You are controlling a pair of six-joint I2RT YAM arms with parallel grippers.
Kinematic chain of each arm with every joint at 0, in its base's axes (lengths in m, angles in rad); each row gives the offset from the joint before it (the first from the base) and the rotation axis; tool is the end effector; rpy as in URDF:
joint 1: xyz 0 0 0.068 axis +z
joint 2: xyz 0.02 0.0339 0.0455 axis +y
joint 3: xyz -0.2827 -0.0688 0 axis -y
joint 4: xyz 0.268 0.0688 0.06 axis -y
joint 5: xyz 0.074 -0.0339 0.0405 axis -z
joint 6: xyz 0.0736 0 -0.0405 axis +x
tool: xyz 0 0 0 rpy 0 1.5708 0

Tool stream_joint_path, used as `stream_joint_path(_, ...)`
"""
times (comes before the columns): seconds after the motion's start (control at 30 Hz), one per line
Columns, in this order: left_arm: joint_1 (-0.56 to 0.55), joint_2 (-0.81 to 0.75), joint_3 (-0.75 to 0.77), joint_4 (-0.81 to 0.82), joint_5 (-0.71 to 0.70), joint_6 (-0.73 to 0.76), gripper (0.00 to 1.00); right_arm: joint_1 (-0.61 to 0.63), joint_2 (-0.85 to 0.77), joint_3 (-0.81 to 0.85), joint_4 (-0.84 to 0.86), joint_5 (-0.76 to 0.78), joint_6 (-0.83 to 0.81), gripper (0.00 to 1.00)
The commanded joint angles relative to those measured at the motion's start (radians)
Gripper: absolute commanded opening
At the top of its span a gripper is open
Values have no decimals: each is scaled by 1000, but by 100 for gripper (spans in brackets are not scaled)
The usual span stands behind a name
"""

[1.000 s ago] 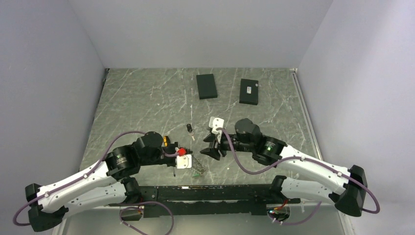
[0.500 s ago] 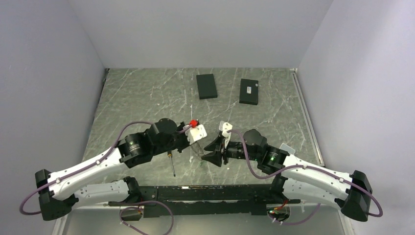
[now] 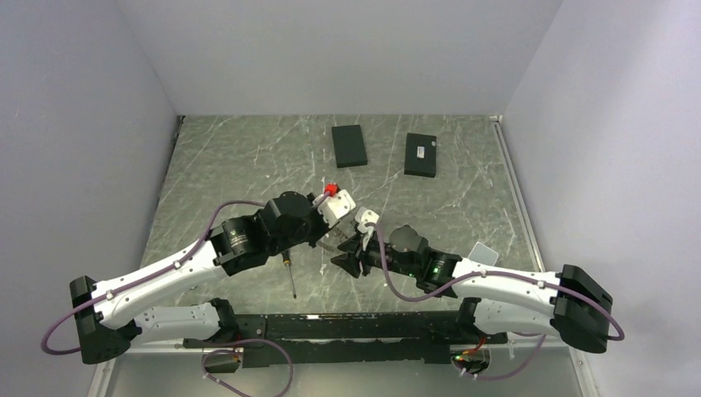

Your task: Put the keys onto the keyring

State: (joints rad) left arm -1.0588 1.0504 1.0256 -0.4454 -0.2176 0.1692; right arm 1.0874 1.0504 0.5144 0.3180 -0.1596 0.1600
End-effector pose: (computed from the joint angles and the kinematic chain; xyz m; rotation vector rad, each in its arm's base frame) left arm 0.1505 -0.2353 0.3460 1.0642 1.7471 -0.3376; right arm 0.1215 0.2566 0.2418 -0.9613 1.6489 1.0166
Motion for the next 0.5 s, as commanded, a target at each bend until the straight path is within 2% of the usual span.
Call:
stream_joint_path(0.0,0,7,85,19,-32,-80,0,2,43,-49,210,207,-87,46)
stream_joint_path(0.17,0,5,98,-32,-19,-132,0,2,90,-14,217,210,-152,45)
stream_joint_path(0.47,0,7,101,-64,-88,-261,0,2,-74,-70,245,-53,-243,45)
